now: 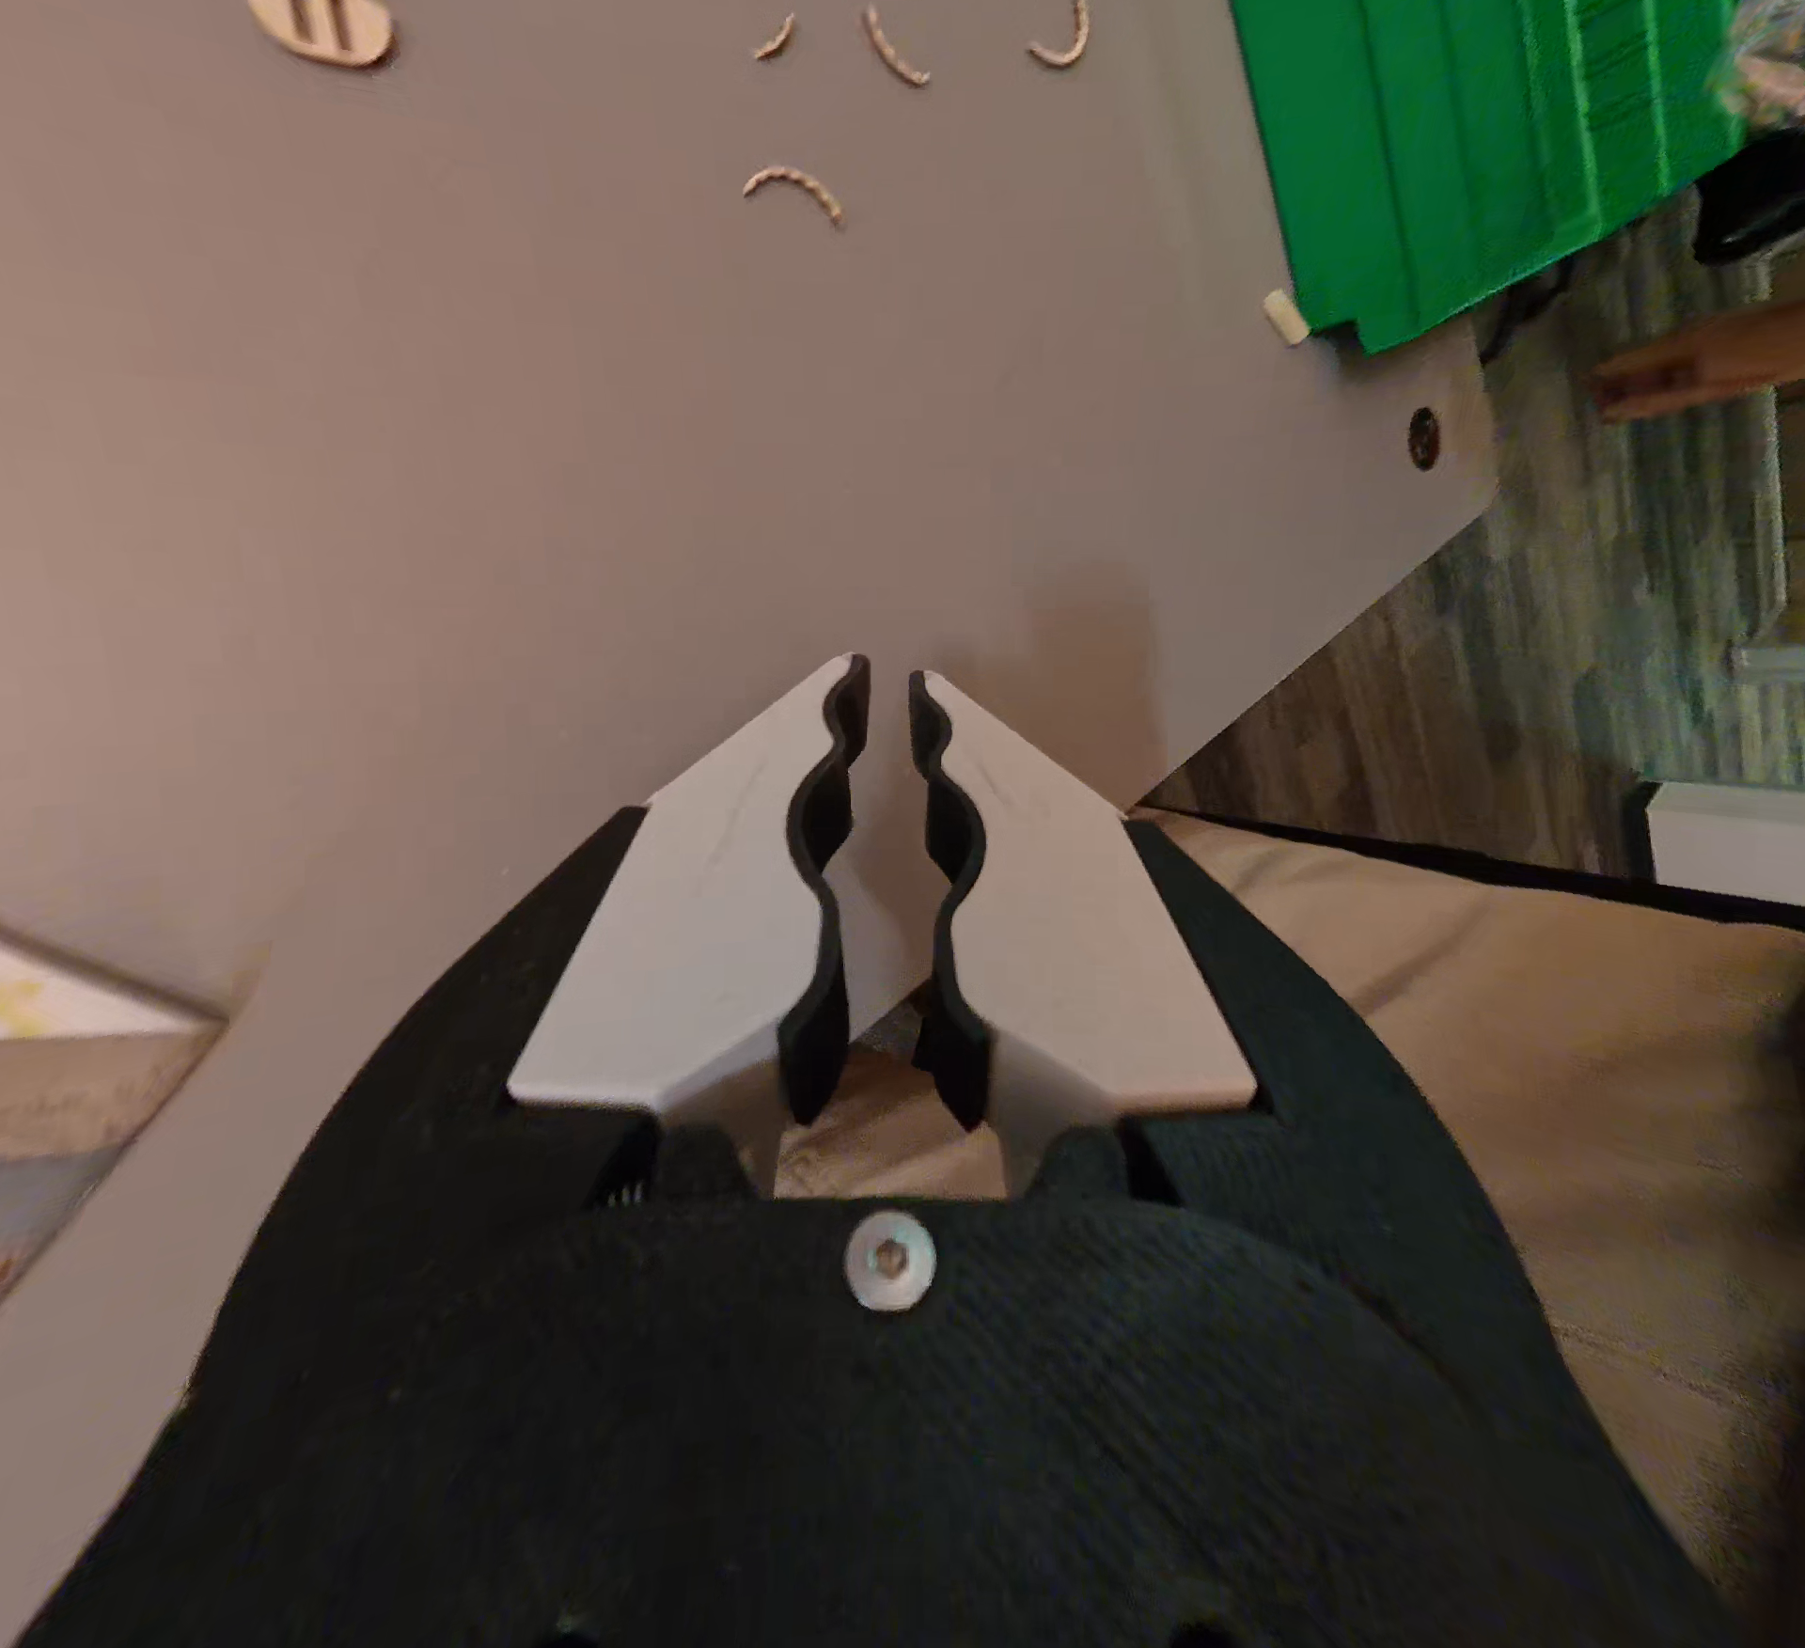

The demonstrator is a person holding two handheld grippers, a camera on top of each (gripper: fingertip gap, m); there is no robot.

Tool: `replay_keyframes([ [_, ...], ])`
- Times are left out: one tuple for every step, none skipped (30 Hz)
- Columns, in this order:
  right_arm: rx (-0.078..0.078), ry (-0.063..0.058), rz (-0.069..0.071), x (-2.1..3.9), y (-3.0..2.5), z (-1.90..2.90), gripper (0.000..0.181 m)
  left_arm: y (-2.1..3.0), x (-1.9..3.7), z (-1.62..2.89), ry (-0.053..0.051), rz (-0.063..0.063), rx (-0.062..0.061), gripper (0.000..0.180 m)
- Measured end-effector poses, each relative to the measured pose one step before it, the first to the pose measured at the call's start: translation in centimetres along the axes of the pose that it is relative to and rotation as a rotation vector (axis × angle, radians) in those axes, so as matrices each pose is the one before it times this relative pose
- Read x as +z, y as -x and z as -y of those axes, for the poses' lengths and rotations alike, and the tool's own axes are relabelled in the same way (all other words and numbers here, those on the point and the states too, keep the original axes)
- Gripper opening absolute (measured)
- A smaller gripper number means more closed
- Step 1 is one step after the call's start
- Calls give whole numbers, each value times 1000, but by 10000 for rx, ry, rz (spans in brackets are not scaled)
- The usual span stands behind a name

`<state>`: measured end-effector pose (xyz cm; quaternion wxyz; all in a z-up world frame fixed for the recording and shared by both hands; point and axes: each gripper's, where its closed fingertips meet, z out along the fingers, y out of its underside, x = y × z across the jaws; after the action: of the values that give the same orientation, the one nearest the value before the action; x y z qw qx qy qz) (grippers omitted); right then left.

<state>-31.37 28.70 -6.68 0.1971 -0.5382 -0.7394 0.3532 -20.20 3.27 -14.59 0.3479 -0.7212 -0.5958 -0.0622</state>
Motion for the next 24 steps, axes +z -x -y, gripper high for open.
replay_keyframes([
  [155,-64,-325,-401,-1479,175,0,-481,187,444,30,-162,30,0],
  [169,-31,-390,-291,-1663,138,0,-264,198,431,-3,-50,-44,0],
  [193,8,-531,-163,-1998,58,0,-113,131,399,-83,15,-98,0],
  [248,45,-596,53,-2277,-3,0,-98,49,461,-122,-4,-132,0],
  [297,124,-477,376,-2201,-72,0,-34,94,298,-94,20,-142,0],
  [284,257,-386,687,-2074,-261,0,16,84,211,-76,53,-115,0],
  [175,304,-320,944,-1847,-350,0,25,55,150,-57,81,-71,0],
  [38,305,-253,1122,-1563,-347,0,67,27,91,-35,119,-22,0],
  [-52,349,-156,1247,-1195,-417,1,61,-39,-2,-15,140,9,0],
  [-99,376,74,1262,-545,-438,7,50,-77,-60,5,139,17,0],
  [-103,378,319,1179,58,-461,21,26,-91,-97,15,122,2,0],
  [-92,419,393,961,385,-542,45,3,-71,-115,12,110,-27,0],
  [-112,353,240,579,323,-462,59,17,-77,-132,2,94,-52,0],
  [-139,18,-58,48,61,-69,64,29,-66,-159,-3,83,-72,0],
  [-136,-295,-88,-437,146,274,62,45,-42,-156,-1,79,-84,0],
  [-66,-378,76,-702,455,332,59,54,-46,-177,-11,69,-97,0],
  [-11,-357,168,-859,678,246,58,58,-29,-169,-23,51,-114,0],
  [-49,-360,208,-1012,922,195,56,87,-26,-146,-30,34,-122,0],
  [-197,-409,312,-1121,1336,215,51,65,-3,-171,-25,25,-113,0],
  [-444,-418,400,-1081,1827,231,47,65,-13,-158,-15,21,-87,0],
  [-710,-286,405,-887,2183,51,44,64,33,-165,-8,20,-62,0],
  [-889,-55,404,-536,2387,-278,39,62,52,-207,6,17,-57,0],
  [-904,121,411,-116,2409,-452,35,3,70,-185,22,-8,-74,0],
  [-758,255,341,315,2116,-605,31,-22,124,-187,34,-49,-77,0],
])
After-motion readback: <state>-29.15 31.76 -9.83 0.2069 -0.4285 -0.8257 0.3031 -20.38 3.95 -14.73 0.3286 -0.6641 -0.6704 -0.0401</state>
